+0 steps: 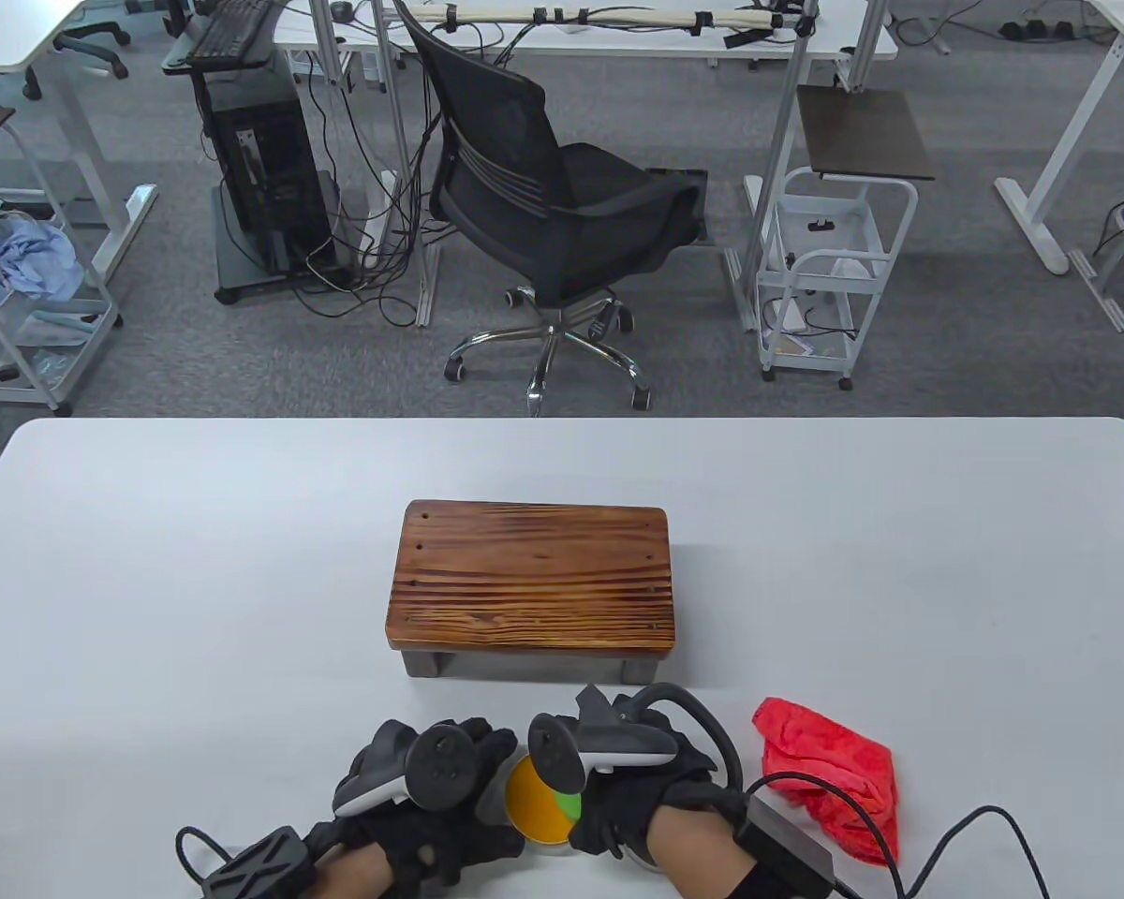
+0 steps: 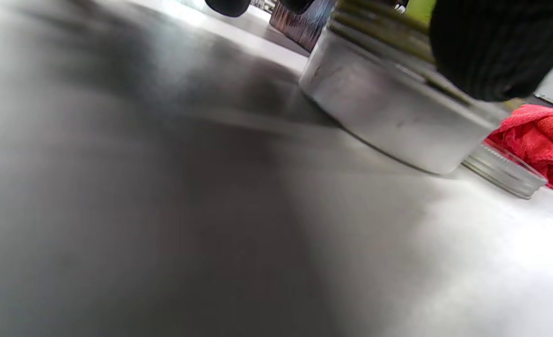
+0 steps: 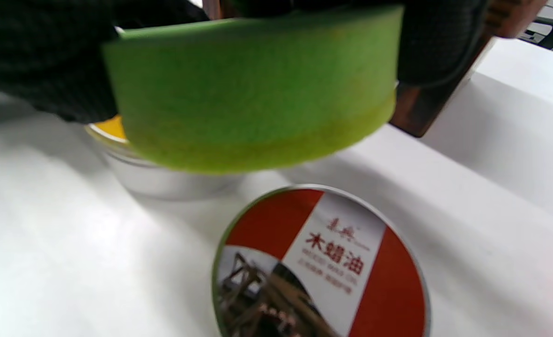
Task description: Dip and apply wood wax on stool
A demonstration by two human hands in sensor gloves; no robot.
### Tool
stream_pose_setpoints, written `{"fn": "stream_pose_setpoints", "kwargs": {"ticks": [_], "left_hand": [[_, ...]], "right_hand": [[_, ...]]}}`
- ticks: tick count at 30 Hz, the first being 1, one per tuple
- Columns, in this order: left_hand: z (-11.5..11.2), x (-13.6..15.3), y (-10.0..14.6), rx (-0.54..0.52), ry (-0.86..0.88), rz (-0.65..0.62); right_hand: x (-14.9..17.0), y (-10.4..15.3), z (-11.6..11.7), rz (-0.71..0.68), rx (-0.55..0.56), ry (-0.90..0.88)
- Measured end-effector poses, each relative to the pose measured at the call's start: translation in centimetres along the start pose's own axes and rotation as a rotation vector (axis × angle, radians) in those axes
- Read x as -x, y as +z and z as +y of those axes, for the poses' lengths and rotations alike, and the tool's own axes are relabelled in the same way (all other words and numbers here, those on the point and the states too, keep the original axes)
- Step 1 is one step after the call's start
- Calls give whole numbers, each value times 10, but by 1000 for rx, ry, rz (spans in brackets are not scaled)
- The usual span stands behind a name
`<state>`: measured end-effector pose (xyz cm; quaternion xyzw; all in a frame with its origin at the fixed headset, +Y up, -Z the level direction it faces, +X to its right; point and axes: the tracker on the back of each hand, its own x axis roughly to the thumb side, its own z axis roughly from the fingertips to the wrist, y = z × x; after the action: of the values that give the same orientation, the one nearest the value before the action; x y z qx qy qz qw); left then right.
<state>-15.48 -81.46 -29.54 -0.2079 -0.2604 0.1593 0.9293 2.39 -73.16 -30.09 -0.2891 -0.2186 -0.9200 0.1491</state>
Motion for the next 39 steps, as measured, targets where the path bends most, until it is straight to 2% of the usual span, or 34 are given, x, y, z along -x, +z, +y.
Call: {"fn": "stream_pose_setpoints", "kwargs": {"ticks": [23, 39], "left_hand": [[-6, 0, -6, 71, 12, -7], [-7, -1, -7, 90, 17, -6]], "right_hand": [[-47, -17, -6, 37, -45, 284], [-58, -18, -7, 19, -45, 276]]}}
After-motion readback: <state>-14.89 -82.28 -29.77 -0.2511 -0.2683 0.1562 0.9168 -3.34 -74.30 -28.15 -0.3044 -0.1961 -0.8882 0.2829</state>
